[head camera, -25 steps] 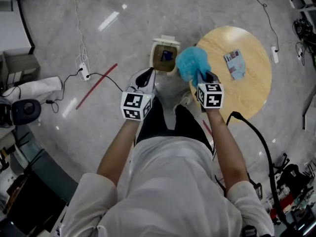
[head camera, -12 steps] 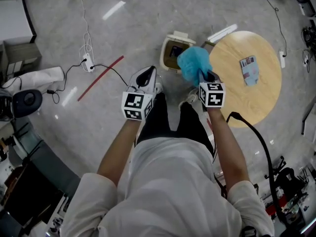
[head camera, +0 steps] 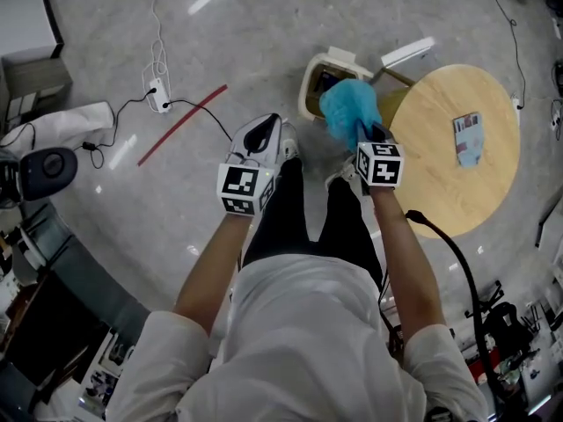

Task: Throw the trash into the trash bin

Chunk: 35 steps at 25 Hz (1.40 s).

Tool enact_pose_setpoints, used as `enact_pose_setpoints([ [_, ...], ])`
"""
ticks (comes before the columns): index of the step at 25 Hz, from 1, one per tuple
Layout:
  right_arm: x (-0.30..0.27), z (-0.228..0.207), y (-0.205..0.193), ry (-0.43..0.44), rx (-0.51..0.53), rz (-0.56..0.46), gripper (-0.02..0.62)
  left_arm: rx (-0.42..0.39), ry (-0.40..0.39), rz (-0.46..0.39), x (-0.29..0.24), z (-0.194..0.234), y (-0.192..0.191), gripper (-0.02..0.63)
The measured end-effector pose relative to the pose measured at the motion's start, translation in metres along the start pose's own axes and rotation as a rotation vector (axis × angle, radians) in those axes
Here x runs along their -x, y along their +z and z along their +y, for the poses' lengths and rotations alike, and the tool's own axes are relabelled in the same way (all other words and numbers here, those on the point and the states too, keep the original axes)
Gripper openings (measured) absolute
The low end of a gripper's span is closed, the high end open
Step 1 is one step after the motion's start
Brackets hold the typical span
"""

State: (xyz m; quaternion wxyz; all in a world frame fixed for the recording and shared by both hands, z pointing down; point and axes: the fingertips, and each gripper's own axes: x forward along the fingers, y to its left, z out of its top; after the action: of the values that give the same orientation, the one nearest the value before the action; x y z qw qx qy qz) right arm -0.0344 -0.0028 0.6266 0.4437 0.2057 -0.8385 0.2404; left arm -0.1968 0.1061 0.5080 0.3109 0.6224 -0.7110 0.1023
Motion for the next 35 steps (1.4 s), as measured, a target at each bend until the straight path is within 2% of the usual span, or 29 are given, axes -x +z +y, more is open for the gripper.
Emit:
enact_pose_setpoints([
  [11,-0.090,-0.006,-0.043,0.000,-0.045,0.097,0.008,0.000,-0.008,0.091,-0.026,0.028,-0.068,0.005],
  [24,-0.183,-0.031,-0.090,-0.008,-0.083,0.148,0.008,0.000,-0.047,0.106,-0.082,0.042,-0.120,0.005],
  [35,-0.243,-0.039,-0.124,-0.029,-0.100,0.180,0.009,0.025,-0.046,0.114,-0.090,0.059,-0.162,0.005],
])
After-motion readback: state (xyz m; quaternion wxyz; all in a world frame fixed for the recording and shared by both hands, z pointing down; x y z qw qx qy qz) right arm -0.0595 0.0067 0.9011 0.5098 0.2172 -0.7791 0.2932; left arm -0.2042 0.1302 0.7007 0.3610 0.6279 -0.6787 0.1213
